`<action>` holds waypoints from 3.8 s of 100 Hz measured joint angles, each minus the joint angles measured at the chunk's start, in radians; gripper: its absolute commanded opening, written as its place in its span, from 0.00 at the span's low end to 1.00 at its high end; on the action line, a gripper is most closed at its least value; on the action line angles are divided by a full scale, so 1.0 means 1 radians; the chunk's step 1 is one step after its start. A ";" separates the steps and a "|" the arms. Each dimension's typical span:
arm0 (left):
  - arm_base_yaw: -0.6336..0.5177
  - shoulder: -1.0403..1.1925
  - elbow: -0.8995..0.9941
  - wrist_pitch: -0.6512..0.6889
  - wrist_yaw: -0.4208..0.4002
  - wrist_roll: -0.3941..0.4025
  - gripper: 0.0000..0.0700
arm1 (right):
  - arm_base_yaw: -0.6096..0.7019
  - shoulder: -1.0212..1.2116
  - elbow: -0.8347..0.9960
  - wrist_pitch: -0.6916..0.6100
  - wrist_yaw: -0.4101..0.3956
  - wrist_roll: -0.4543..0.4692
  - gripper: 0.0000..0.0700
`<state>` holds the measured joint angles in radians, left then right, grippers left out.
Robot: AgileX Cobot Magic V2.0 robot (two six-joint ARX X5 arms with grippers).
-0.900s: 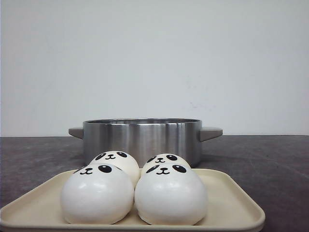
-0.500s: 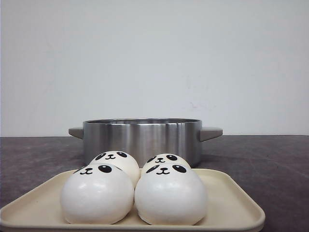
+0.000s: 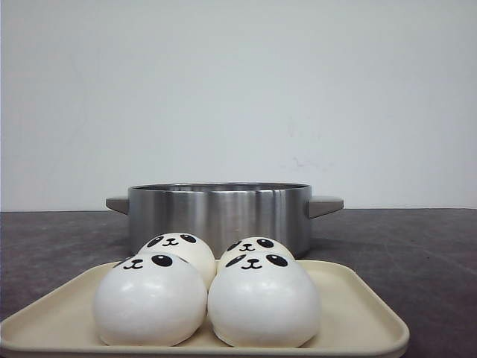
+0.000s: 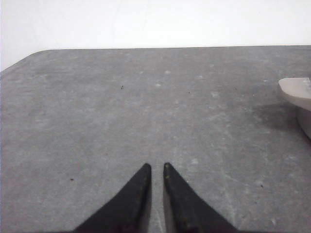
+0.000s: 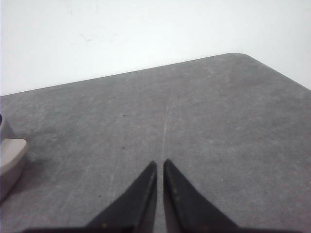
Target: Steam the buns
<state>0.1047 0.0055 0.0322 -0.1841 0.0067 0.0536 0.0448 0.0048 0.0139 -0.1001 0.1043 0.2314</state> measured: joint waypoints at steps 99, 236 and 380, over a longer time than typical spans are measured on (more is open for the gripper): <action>0.000 0.000 0.003 -0.001 0.021 -0.262 0.00 | 0.000 0.000 0.010 0.313 -0.171 0.129 0.01; -0.317 0.661 0.927 -0.500 0.343 -0.124 1.00 | 0.401 0.834 0.922 -0.347 -0.379 0.124 0.99; -0.540 0.721 0.927 -0.530 0.250 -0.104 1.00 | 0.762 1.774 1.246 -0.663 -0.182 0.274 0.01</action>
<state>-0.4351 0.7261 0.9592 -0.7139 0.2569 -0.0502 0.8070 1.7790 1.2594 -0.7631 -0.0772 0.5056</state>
